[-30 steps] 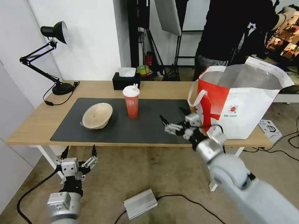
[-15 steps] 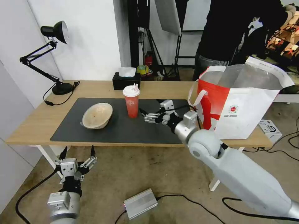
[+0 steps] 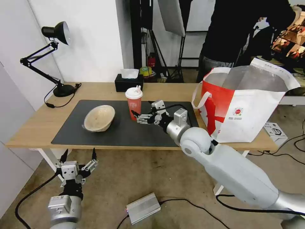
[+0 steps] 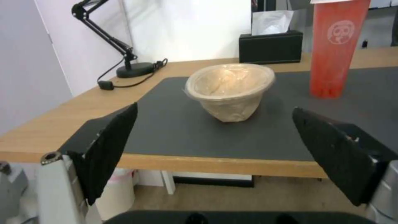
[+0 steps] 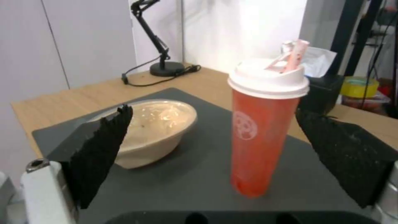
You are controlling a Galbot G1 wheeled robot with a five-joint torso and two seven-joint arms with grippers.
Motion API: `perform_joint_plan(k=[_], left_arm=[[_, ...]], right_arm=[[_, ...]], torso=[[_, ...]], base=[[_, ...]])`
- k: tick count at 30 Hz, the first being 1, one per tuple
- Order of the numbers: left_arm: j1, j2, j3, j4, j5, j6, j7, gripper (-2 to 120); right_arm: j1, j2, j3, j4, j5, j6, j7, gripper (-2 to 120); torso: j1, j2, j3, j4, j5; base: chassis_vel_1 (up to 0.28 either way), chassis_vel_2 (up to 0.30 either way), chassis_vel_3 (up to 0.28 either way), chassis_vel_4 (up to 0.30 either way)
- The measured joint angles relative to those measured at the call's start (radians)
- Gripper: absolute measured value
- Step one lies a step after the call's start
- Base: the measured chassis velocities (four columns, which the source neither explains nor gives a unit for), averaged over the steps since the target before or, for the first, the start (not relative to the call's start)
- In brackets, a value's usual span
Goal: Pick up the trash from the table and place it into the takeout bag.
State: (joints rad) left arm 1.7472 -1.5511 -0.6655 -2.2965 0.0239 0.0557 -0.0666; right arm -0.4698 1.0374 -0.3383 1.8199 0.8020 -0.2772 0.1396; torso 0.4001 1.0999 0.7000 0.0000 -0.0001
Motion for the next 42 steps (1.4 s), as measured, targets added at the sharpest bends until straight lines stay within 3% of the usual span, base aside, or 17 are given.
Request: perform_joint_plan(k=[29,42], left_arm=[[0.006,0.000,-0.002,0.000,-0.002,-0.002,-0.001,100],[0.009,-0.005,-0.003,-0.006,-0.001,-0.004,-0.002,100]], right_arm=[[0.034,0.045,-0.048,-0.134,-0.035,0.021,0.010,100],[0.028,0.056,-0.015,-0.159,-0.031,0.024,0.022,100]], torso=[[0.000,0.000,0.000,0.0000,0.0001],[0.000,0.000,0.000,0.0000,0.0001]], base=[[0.000,0.000,0.000,0.000],[0.000,0.000,0.000,0.000]])
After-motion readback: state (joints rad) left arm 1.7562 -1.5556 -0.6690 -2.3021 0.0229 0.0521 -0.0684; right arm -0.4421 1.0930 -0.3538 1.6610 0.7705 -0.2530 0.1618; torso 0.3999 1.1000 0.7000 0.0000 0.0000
